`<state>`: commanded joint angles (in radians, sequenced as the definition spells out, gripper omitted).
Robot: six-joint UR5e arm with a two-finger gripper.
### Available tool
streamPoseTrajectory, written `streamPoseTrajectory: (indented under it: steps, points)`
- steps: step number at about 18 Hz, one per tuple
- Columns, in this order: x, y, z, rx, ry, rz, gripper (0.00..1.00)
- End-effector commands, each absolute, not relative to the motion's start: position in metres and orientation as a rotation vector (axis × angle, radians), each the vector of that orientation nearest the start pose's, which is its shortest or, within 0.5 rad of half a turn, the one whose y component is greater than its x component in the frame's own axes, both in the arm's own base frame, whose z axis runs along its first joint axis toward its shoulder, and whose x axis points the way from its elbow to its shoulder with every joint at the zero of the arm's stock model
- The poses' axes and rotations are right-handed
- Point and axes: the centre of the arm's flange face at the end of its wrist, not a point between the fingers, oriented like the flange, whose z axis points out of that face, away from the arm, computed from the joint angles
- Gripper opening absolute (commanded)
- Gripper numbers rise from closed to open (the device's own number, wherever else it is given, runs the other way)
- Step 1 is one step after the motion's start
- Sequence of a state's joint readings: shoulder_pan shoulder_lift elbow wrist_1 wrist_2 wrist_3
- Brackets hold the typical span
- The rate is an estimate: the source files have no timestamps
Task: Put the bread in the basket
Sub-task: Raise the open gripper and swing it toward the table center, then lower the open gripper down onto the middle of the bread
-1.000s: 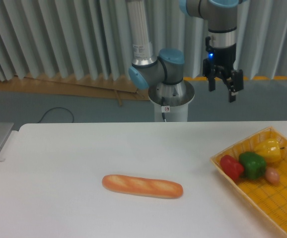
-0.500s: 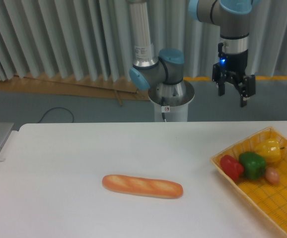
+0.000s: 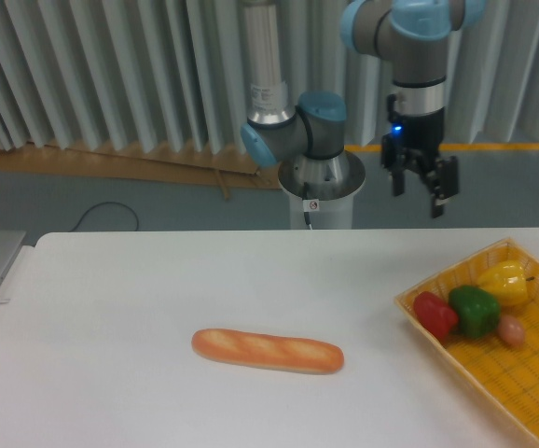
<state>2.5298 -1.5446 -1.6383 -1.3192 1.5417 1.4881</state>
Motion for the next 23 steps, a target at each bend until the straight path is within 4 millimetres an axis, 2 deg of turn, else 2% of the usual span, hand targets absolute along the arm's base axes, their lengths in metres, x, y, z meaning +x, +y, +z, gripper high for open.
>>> streamPoseTrajectory:
  steps: [3, 6, 10, 14, 16, 18, 23]
  points:
    - [-0.315, 0.424, 0.481, -2.925, 0.804, 0.243, 1.00]
    - [-0.306, 0.441, 0.473, -2.913, 0.858, 0.229, 1.00]
    - [-0.295, 0.474, 0.447, -2.930, 0.879, 0.227, 1.00]
    - [-0.280, 0.513, 0.418, -2.982, 0.986, 0.238, 1.00]
    - [-0.272, 0.525, 0.405, -2.999, 1.031, 0.244, 1.00]
    - [-0.266, 0.541, 0.396, -2.976, 0.995, 0.292, 1.00]
    - [-0.271, 0.557, 0.365, -3.008, 0.969, 0.265, 1.00]
